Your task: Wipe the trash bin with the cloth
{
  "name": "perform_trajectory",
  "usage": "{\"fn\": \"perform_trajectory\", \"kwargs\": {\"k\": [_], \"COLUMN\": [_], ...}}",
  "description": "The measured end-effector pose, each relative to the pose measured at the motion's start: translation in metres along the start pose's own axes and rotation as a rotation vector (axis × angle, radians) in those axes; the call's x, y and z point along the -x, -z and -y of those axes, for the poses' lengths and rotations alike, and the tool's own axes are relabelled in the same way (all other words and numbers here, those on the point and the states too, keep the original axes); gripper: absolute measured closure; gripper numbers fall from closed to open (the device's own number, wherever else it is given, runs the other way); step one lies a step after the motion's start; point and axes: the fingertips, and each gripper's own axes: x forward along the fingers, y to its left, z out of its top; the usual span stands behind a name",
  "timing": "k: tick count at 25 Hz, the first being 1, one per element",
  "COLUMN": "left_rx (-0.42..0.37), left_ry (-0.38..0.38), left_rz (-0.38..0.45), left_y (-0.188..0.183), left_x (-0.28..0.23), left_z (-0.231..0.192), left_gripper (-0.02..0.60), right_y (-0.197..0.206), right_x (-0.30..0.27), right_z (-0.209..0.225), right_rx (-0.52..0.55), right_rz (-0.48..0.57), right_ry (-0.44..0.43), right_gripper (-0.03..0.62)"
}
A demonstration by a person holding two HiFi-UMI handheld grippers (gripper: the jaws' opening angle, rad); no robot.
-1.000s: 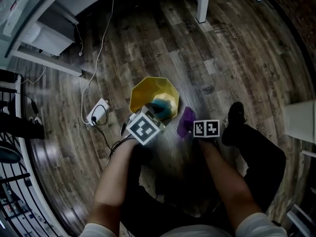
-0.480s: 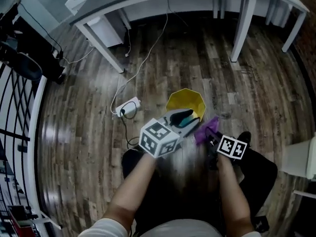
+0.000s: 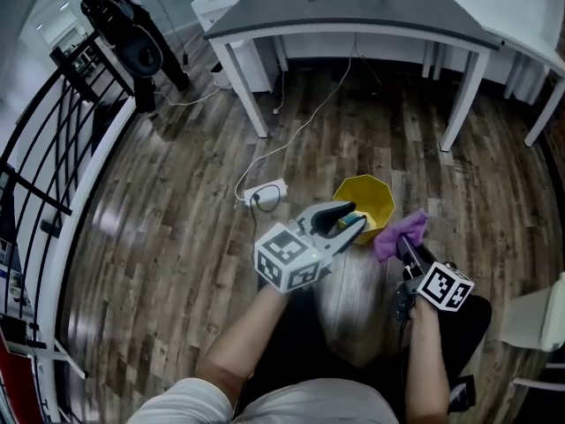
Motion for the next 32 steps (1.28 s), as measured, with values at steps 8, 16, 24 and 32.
{"fn": "perform_trajectory", "kwargs": {"k": [8,16,24,32], "left_rx": [0.114,0.196,0.178,0.208], "left_ry": [-0.016,0.029,0.026,-0.008], "left_rz": [0.092,0.122,0.145,0.172], "left_y": [-0.002,0.004,-0.012,-0.016], "left_x": [0.043,0.070,0.083,0.084], "left_z": [0.033,0.073,0.087,0.081], "left_gripper": [0.477,0.500,0.520,0.557], "right_y": [0.000,-0.009,-0.018,-0.017], "right_x": [0.031,0.062,0.087,0.092], "right_z": [-0.040,-0.092,-0.117,-0.127], "right_rx": [0.100,0.149,0.192,0.239], "right_rz": [0.020,0.081,0.105,0.102], "right_ry": [-0.036,-0.162,-0.175,-0.170], "right_gripper": [0.479,0.479,0.479,0.480]}}
